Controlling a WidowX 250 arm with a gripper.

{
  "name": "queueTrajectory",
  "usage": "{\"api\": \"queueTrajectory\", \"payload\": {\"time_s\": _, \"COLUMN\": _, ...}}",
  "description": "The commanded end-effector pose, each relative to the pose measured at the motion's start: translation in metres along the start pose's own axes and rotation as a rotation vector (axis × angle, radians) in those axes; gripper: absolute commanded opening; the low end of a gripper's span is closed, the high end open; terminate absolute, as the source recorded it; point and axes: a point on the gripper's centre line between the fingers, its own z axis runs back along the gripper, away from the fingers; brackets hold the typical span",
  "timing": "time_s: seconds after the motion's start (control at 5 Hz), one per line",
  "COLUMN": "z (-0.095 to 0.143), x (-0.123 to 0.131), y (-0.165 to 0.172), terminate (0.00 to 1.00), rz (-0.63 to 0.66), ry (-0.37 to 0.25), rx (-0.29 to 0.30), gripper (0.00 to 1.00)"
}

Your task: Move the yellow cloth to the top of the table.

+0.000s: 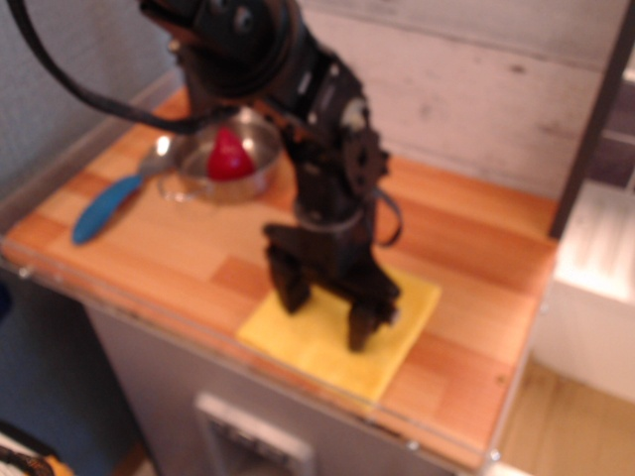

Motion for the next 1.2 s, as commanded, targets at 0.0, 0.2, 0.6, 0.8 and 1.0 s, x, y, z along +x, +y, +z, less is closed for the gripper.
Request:
{"api": "queueTrajectory", "payload": {"time_s": 0.0, "z": -0.025, "x": 0.001, "y": 0.003, "terminate": 0.00, "rz": -0.015, "ry": 0.039, "rx": 0.030, "gripper": 1.00}}
{"api": "queueTrajectory", "payload": {"time_s": 0.2, "z": -0.031, "x": 0.027, "y": 0.016, "terminate": 0.00, "rz": 0.043, "ry": 0.045, "rx": 0.011, "gripper": 1.00}}
{"api": "queueTrajectory", "payload": {"time_s": 0.6, "z": -0.032, "x": 0.098, "y": 0.035, "terminate": 0.00, "rz": 0.094, "ry": 0.004, "rx": 0.031, "gripper": 1.00}}
{"api": "queueTrajectory", "payload": {"time_s": 0.8, "z": -0.036, "x": 0.125, "y": 0.033, "terminate": 0.00, "rz": 0.061, "ry": -0.004, "rx": 0.043, "gripper": 1.00}}
{"api": "queueTrajectory", "payload": {"time_s": 1.0, "z": -0.037, "x": 0.136, "y": 0.027, "terminate": 0.00, "rz": 0.053, "ry": -0.001, "rx": 0.045, "gripper": 1.00}}
